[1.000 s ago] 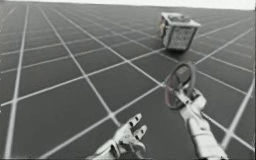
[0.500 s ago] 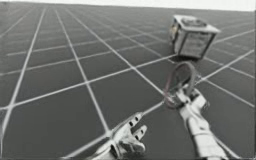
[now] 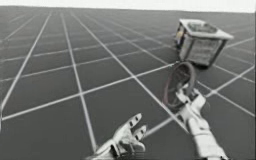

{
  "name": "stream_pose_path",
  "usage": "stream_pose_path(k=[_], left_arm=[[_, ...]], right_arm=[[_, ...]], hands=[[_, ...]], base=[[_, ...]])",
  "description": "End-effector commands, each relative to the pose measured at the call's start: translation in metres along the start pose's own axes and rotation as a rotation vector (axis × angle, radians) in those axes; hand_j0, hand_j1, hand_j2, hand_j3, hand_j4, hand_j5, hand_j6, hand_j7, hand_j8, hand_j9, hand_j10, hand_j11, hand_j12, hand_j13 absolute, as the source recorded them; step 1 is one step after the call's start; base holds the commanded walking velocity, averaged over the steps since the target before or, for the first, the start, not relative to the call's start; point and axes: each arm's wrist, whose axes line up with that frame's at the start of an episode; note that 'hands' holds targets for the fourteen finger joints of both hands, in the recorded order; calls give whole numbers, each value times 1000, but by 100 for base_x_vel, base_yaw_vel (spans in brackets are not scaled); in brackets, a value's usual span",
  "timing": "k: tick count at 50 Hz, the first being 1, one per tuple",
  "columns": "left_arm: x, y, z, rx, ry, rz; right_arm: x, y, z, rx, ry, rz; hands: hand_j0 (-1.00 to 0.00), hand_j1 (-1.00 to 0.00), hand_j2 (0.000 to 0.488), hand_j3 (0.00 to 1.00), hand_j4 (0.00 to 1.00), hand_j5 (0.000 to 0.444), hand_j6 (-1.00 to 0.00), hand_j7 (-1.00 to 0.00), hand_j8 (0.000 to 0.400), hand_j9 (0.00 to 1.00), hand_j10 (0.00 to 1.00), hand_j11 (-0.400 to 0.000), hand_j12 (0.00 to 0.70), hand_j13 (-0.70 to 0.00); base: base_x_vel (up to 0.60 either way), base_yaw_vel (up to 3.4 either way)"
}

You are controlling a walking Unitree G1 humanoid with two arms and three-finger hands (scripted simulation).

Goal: Pick up and drop off the object

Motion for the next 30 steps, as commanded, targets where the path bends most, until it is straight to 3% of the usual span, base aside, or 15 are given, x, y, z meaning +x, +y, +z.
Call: stream_pose_path(k=[1,30], left_arm=[[2,-5,2,18,0,-12],[2,-5,2,18,0,-12]], right_arm=[[1,-3,12,31,-36,2],[1,-3,12,31,-36,2]], hands=[[0,0,0,1000,1000,0,0,0,0,1000,1000,-400,0,-700],[0,0,0,1000,1000,0,0,0,0,1000,1000,-400,0,-700]], base=[[56,7],[56,6]])
